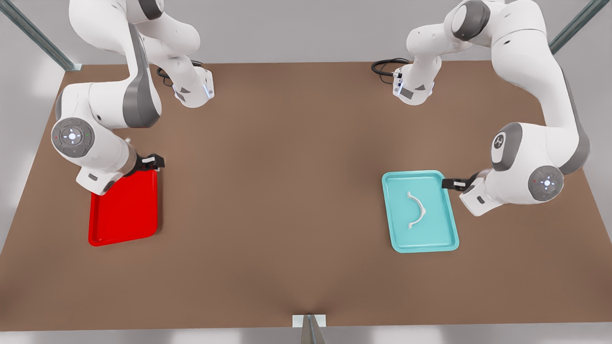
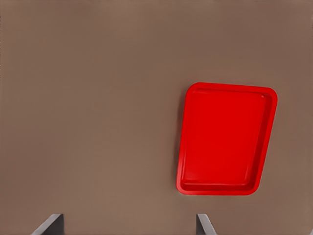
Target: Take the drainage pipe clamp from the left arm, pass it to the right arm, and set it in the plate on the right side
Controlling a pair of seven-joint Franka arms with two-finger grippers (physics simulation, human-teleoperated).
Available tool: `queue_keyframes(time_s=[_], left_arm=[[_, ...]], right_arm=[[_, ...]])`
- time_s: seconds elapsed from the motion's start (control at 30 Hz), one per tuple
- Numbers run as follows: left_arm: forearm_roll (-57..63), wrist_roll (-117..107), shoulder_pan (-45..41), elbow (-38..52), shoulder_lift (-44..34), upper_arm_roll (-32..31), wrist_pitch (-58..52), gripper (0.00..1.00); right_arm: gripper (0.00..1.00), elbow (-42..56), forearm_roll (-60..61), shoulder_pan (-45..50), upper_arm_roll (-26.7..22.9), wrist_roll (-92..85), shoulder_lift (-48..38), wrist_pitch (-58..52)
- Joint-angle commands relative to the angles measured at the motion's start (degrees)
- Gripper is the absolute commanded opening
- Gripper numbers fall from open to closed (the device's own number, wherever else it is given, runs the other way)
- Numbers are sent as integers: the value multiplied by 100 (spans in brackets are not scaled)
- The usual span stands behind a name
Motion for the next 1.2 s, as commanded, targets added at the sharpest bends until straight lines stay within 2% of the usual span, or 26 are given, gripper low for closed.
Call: queue_keyframes(time_s=[0.0,0.07,0.13,0.2,0.23,0.27,0.37,0.57,0.73,0.97,1.0,1.03,1.07,1.17], left_arm=[[200,-733,-532,-320,-417,422,401,100],[112,-786,-674,-532,-542,546,551,100],[85,-795,-683,-559,-182,546,971,100],[77,-725,-666,-979,232,827,2025,100],[76,-725,-674,-1681,241,994,3043,100],[-81,-725,-683,-1947,407,1021,3714,100],[-126,22,-692,-2272,829,1030,4497,100],[-82,2412,-762,-2431,1058,1030,4620,100],[217,2519,-771,-2958,1181,1030,5244,100],[191,2597,-762,-2941,1418,1030,5235,100],[182,2598,-762,-2932,1418,1030,5244,89],[173,2598,-762,-2932,1418,1030,5244,72],[50,2589,-762,-2923,1418,1030,5244,67],[-126,2598,-762,-2905,1427,1030,5349,67]], right_arm=[[100,3,-15,5,-9,-466,3,628],[100,3,12,-4,-9,-457,11,637],[100,3,12,-13,-9,-440,47,628],[100,3,-50,-13,-18,-378,55,593],[100,12,-6,-4,-18,-396,64,593],[100,12,-6,-4,-18,-404,29,426],[100,161,12,31,9,-439,55,259],[100,161,-24,40,17,-387,73,259],[100,161,-32,22,9,-430,91,259],[100,153,-59,40,9,-440,82,241],[100,153,-59,40,9,-440,91,241],[100,153,-59,40,9,-439,91,250],[100,153,-59,40,9,-439,91,241],[100,153,-59,40,9,-439,91,241]])
